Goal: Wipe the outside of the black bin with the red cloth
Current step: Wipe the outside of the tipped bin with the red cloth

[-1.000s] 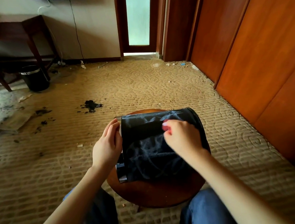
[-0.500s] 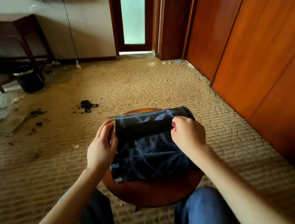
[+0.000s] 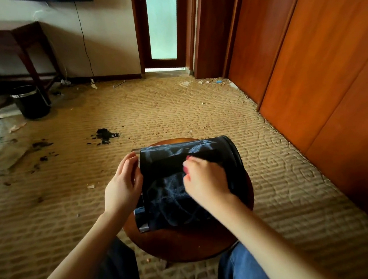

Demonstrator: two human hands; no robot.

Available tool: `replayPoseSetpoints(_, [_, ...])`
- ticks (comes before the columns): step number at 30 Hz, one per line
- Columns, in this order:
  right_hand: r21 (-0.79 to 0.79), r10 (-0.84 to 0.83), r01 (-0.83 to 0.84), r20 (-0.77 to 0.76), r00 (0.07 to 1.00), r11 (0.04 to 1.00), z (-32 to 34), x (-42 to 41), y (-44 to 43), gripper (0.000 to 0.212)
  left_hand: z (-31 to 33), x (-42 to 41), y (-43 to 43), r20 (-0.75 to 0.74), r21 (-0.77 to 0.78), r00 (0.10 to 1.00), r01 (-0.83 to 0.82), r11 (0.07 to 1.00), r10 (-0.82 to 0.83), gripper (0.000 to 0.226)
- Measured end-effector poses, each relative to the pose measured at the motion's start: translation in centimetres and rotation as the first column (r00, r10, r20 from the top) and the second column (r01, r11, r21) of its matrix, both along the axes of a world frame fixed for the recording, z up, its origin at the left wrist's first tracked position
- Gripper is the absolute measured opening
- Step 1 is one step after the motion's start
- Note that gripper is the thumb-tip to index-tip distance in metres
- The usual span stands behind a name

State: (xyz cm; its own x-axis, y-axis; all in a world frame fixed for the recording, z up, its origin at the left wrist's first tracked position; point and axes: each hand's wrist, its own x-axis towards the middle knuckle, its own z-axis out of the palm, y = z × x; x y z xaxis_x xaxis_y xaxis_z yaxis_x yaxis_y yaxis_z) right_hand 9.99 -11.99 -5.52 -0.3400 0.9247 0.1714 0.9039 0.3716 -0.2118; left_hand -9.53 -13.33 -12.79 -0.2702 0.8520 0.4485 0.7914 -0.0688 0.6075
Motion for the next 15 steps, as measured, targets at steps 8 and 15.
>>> replayPoseSetpoints(8, [0.011, -0.316, 0.316, -0.028, 0.948, 0.949, 1.0, 7.1, 2.6, 0.032, -0.5, -0.1, -0.2, 0.002, 0.008, 1.0, 0.023, 1.0, -0.023, 0.036])
replayPoseSetpoints(15, [0.065, -0.087, 0.086, 0.006, 0.996, 0.994, 0.0, 5.4, 1.0, 0.035, -0.2, 0.0, 0.1, 0.0, 0.034, 1.0, 0.011, 0.999, -0.011, 0.033])
